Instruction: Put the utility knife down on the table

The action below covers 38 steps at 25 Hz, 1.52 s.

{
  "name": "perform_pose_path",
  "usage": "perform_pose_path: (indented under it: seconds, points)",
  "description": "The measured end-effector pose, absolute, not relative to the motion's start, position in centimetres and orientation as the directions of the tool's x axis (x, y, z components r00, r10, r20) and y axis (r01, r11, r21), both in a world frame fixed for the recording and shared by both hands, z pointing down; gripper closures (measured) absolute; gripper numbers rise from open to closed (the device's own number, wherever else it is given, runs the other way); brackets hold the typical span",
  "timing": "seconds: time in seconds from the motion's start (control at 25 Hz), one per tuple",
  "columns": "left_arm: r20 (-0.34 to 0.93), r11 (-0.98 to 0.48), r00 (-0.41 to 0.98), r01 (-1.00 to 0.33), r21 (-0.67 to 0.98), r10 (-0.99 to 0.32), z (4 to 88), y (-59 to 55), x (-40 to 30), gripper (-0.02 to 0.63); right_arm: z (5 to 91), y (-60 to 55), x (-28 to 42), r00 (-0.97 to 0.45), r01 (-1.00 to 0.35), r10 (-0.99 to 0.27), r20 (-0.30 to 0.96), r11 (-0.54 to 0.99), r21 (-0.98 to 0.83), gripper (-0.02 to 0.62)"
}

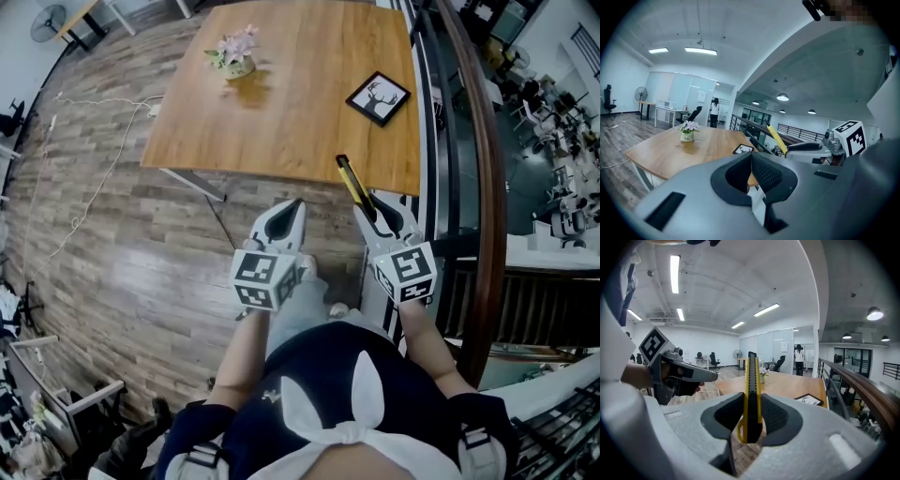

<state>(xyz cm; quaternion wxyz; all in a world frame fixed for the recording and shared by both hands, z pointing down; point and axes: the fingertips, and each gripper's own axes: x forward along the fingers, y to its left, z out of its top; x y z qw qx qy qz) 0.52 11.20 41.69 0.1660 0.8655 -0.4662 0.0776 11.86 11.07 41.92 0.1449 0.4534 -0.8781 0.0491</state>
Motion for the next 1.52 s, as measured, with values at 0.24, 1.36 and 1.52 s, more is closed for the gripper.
perform_pose_path:
  seconds: [0.24,1.36,1.52]
  points:
    - [0.298,-0.519,0.568,-0.823,0.233,-0.767,42.3,7.3,-0.8,0.586,42.2,7.2,10.9,-0.525,-0.825,-0.793,0.308,0.564,0.046,0.479]
    - [0.291,-0.577,0.629,-0.777,0.25,-0.721,42.7,-0.1,-3.4,0.586,41.4,-0.3,7.8,-0.477,-0.854,-0.828,0.293,0.516,0.066,0.479]
    - [0.298,-0.569,0.621,-0.783,0.249,-0.724,42.8,-1.6,-3.8,0.586,41.5,-2.2,7.5,-0.485,-0.851,-0.826,0.286,0.521,0.062,0.479]
